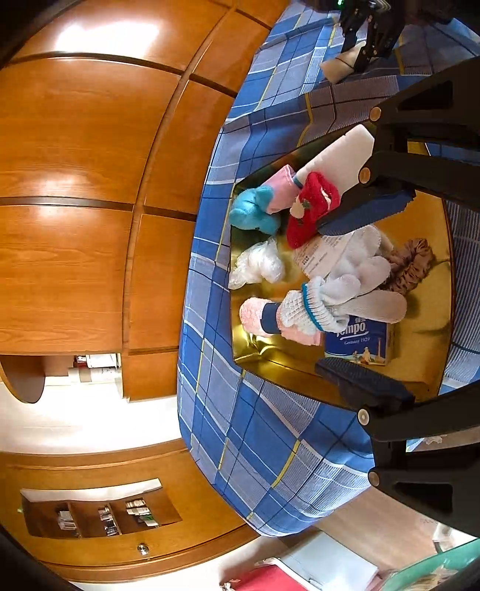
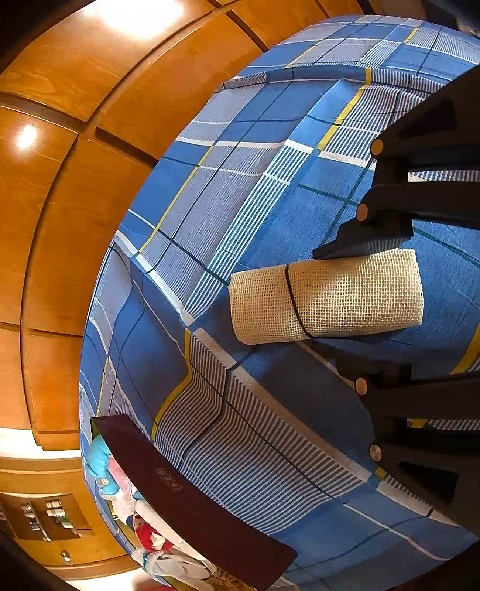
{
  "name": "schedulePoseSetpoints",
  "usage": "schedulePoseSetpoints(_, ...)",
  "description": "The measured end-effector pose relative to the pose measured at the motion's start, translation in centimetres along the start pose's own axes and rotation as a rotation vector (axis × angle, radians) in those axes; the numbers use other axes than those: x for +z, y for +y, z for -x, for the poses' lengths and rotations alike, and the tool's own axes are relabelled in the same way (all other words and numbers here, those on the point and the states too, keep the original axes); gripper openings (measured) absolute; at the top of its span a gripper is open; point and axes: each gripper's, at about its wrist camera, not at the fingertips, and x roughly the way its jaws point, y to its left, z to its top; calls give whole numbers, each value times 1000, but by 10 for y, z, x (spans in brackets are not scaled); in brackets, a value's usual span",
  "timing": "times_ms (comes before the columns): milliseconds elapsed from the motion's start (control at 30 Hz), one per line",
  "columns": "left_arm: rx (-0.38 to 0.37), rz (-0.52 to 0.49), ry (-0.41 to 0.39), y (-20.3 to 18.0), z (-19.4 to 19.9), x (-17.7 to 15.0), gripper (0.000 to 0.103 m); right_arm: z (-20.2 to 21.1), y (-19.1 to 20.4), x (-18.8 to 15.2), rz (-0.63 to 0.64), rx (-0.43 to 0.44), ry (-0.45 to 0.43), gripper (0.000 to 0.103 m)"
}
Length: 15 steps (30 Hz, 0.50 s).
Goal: Organize soft objects
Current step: 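Carry the white gloves into the tray and open the left gripper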
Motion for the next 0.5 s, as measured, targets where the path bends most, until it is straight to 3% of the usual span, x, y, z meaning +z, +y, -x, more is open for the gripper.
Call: schedulePoseSetpoints(500, 13, 48, 42, 19, -5, -12, 69, 0, 4, 2, -32, -28, 25, 40)
